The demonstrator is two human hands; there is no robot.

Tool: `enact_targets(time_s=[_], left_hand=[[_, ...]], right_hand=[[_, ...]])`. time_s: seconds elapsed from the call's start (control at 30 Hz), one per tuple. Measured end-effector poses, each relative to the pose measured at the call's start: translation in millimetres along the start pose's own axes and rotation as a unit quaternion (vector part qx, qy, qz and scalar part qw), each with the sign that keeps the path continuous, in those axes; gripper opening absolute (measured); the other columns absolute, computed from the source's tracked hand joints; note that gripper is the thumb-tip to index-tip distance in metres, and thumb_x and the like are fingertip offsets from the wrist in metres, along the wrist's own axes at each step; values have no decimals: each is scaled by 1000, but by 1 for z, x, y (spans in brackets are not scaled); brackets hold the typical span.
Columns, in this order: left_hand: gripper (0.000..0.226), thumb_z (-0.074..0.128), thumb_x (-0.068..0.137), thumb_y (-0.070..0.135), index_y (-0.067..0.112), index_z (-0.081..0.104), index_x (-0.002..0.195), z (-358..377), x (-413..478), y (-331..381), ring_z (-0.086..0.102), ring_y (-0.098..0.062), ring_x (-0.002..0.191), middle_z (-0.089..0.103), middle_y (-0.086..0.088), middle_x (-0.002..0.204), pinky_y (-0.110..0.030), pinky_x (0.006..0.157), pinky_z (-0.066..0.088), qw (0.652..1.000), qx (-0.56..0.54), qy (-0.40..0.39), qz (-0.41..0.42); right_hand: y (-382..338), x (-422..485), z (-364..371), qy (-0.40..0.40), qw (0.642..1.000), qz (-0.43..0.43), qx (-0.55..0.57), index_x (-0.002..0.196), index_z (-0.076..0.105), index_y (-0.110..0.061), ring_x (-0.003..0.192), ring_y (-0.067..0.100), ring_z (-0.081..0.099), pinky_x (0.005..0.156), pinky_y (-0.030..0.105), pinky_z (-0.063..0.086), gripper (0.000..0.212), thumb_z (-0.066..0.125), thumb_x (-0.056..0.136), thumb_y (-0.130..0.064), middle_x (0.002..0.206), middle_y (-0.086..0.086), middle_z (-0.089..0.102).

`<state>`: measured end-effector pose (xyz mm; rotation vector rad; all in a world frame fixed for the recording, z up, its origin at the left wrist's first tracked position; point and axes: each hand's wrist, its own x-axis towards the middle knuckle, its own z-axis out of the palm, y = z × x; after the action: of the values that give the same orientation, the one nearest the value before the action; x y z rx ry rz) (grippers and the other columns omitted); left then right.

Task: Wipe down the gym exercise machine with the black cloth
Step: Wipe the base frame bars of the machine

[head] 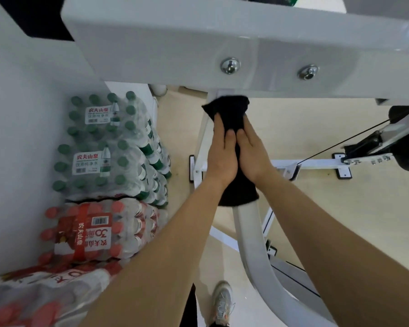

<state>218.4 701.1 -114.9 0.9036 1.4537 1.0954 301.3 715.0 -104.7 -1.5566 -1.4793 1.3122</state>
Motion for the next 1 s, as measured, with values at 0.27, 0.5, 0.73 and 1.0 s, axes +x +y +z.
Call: enact_targets(time_s=[0.27,0.5,0.73,1.0], left_hand=[[59,30,103,36,33,13,160,-3,11,-9,46,-10,136,43,2,155,-32,117,33,1000,-7,-20,2],[56,29,107,29,33,10,160,-6,44,9,41,-10,139,34,5,160,-29,117,30,1000,6,-16,11],[56,32,105,39,47,11,156,-3,-25,-13,48,-11,135,45,6,153,-37,116,35,999,-12,-32,-16],[39,38,106,24,19,42,145,2,84,20,60,-16,112,62,-3,127,-34,104,44,999,-10,37,-12]], right_hand=[[-7,7,-4,-11,998,-14,-53,157,23,-31,123,-1,44,95,-1,30,49,29,109,-20,143,-13,45],[-5,44,-1,-4,999,-1,-33,158,26,-32,129,14,52,114,35,37,52,27,106,-35,148,-2,52],[10,-23,-5,-29,998,40,29,154,35,-35,119,-13,52,101,14,38,45,29,110,-28,138,-16,55],[-25,76,3,16,997,79,17,115,69,-13,103,21,67,98,41,52,38,35,107,-29,108,6,72]])
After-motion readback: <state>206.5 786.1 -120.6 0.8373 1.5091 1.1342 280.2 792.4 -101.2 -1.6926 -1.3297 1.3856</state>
